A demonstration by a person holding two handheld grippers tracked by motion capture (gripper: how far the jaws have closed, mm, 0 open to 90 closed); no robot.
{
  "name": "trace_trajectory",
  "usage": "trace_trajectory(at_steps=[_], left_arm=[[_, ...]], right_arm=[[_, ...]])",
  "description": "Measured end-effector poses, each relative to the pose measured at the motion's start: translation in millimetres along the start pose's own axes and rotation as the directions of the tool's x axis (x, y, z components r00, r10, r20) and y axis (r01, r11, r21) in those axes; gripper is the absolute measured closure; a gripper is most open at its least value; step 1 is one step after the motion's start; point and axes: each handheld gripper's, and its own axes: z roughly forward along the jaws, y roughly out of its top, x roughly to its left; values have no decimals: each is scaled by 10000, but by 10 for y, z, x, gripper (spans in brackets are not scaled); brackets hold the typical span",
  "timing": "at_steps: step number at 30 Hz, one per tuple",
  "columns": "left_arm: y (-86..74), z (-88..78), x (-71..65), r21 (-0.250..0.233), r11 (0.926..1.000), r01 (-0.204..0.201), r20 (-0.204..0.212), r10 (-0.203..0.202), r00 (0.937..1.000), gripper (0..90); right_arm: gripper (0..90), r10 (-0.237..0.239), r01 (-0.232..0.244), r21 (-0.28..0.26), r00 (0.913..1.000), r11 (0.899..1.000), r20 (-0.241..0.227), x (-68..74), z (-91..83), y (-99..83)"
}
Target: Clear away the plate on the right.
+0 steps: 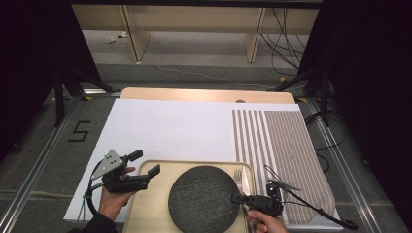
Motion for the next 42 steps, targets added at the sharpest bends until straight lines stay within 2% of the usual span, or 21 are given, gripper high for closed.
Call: trace_trajectory(at_steps=[17,18,21,23,26,28,29,30,32,33,37,38,40,42], left_arm=[[-1,1,-1,14,10000,-6,2,6,10000,119],[-2,2,-1,12,10000,2,3,-2,10000,119],[-2,2,-3,18,10000,-6,5,6,10000,120],[-5,3,-3,18,10000,16,-1,-16,10000,119],[-4,1,-4,13,10000,10,3,-10,10000,119],[-3,0,-5,-2,10000,0,10,0,10000,119],[-3,0,-4,1,10000,6,8,-6,10000,119],[-3,0,-2,0,10000,24,3,-24,10000,120],[-4,-2,-1,-3,10000,20,9,-20,10000,119],[-4,-2,-2,-11,10000,38,4,-38,10000,119],[-5,-3,-1,-22,10000,57,11,-57,10000,119],[-5,-2,-1,-12,10000,59,10,-59,10000,120],[-5,-1,-2,-5,10000,45,13,-45,10000,119],[-4,-1,-3,-6,10000,17,21,-17,10000,119]], right_arm=[[868,164,-162,-74,9993,9998,335,-25,52,-15],[869,98,-97,-41,9996,9999,249,-28,48,-16],[869,-213,215,-40,9984,9998,523,-3,53,-20],[865,-440,438,33,9975,9990,548,26,50,-19],[849,-354,345,144,9967,9993,728,22,55,-20],[807,-427,422,81,9959,9991,797,10,67,-17],[794,-372,345,340,9960,9988,814,7,58,-13],[771,-300,274,331,9963,9991,802,11,61,-9],[727,-457,425,401,9955,9983,834,12,65,-3],[689,-572,542,329,9934,9980,995,20,76,-3],[593,-596,558,457,9944,9974,868,41,51,9],[576,-586,554,534,9965,9970,592,48,31,15],[553,-691,653,460,9937,9968,884,74,7,23],[524,-861,824,480,9931,9954,793,93,-34,35]])
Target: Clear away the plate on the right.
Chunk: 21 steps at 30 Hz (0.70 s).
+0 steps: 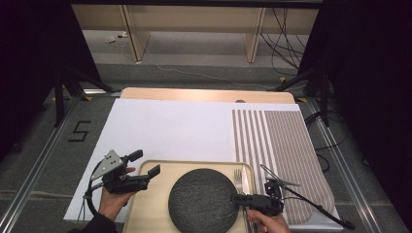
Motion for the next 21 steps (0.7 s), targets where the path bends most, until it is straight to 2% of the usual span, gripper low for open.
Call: trace_trajectory(at_steps=[1,2,3,6,9,13,15,16,17,18,19,20,21], left_arm=[[0,0,0,2,10000,13,-9,-13,10000,120],[-1,0,1,18,10000,18,-11,-18,10000,119],[-3,0,2,21,10000,21,0,-21,10000,119],[-3,2,1,31,10000,29,-17,-29,10000,119],[-2,1,-1,16,10000,12,-11,-12,10000,119],[-2,-1,3,2,10000,34,-25,-34,10000,120],[-1,-2,1,1,10000,21,-23,-21,10000,119],[-2,-1,1,1,10000,15,-24,-15,10000,120],[-2,0,0,3,10000,17,-21,-17,10000,119],[-2,-1,1,27,10000,2,-7,-2,10000,119],[-2,-1,0,15,10000,7,-3,-7,10000,120],[-1,-1,0,14,10000,1,-16,-1,10000,119],[-1,0,-1,13,10000,4,-14,-4,10000,119]], right_arm=[[504,-108,113,-241,9997,9996,196,18,-17,1],[488,-251,252,-267,9997,9993,29,24,-56,11],[460,-281,285,-323,9995,9991,131,45,-88,24],[387,-616,608,-465,9980,9971,-165,68,-174,58],[359,-809,797,-615,9966,9949,-172,88,-241,79],[340,-1483,1486,-1169,9889,9820,118,85,-317,115],[337,-1380,1387,-1121,9903,9840,140,112,-386,129],[334,-1650,1661,-1326,9861,9771,193,99,-394,140],[326,-1634,1640,-1305,9864,9778,153,106,-416,144],[318,-1784,1795,-1454,9837,9729,206,99,-427,155],[309,-1752,1768,-1360,9842,9748,237,107,-453,159],[300,-2004,2025,-1552,9793,9669,288,91,-454,168],[290,-2019,2061,-1637,9785,9647,419,88,-461,178]])
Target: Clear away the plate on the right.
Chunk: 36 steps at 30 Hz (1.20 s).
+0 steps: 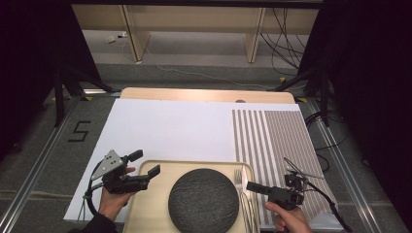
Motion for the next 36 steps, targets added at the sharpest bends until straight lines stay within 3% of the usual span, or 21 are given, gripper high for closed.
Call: trace_trajectory(at_steps=[3,14,19,23,31,36], left_arm=[[0,-1,1,4,10000,-21,5,21,10000,120],[0,0,0,1,10000,-19,5,19,10000,119],[0,1,-1,10,10000,-15,12,15,10000,119],[0,0,0,-3,10000,-13,7,13,10000,119],[-1,3,0,24,10000,-8,10,8,10000,119],[-1,3,-1,28,10000,-4,14,4,10000,120]], right_arm=[[270,31,-31,26,10000,10000,57,4,-44,24],[239,-614,654,-457,9946,9968,833,-46,-231,124],[226,-963,1059,-763,9882,9914,1192,-67,-318,165],[223,-1043,1177,-923,9848,9887,1388,-86,-382,187],[214,-773,958,-1488,9891,9842,1255,-159,-526,212],[202,-1162,1471,-1798,9783,9727,1716,-158,-567,218]])
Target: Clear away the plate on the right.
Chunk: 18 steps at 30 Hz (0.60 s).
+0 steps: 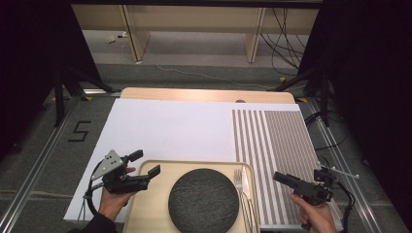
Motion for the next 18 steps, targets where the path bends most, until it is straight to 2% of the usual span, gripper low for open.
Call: trace_trajectory(at_steps=[2,3,5,9,10,12,13,15,18], left_arm=[[-1,1,0,8,10000,14,1,-14,10000,120],[-1,1,0,9,10000,12,2,-12,10000,119],[0,0,1,3,10000,16,2,-16,10000,120],[-2,3,2,-9,10000,34,16,-34,10000,120],[-1,1,1,20,10000,21,-2,-21,10000,120],[0,1,0,19,10000,18,1,-18,10000,119],[0,1,0,7,10000,19,11,-19,10000,119],[-1,1,0,12,10000,19,7,-19,10000,119],[-1,2,2,5,10000,37,3,-37,10000,119]], right_arm=[[198,-130,130,53,9999,9999,92,-3,-19,6],[197,-53,53,16,9999,10000,123,4,-33,10],[195,-271,273,-185,9995,9995,144,-8,-38,12],[192,-749,775,-373,9948,9963,686,5,-85,26],[190,-892,927,-405,9927,9949,815,9,-97,29],[184,-1002,1054,-725,9924,9918,715,11,-102,30],[184,-1104,1158,-591,9901,9915,869,12,-123,35],[184,-1263,1345,-977,9883,9861,852,18,-130,33],[178,-1530,1640,-1051,9826,9809,1049,31,-178,41]])
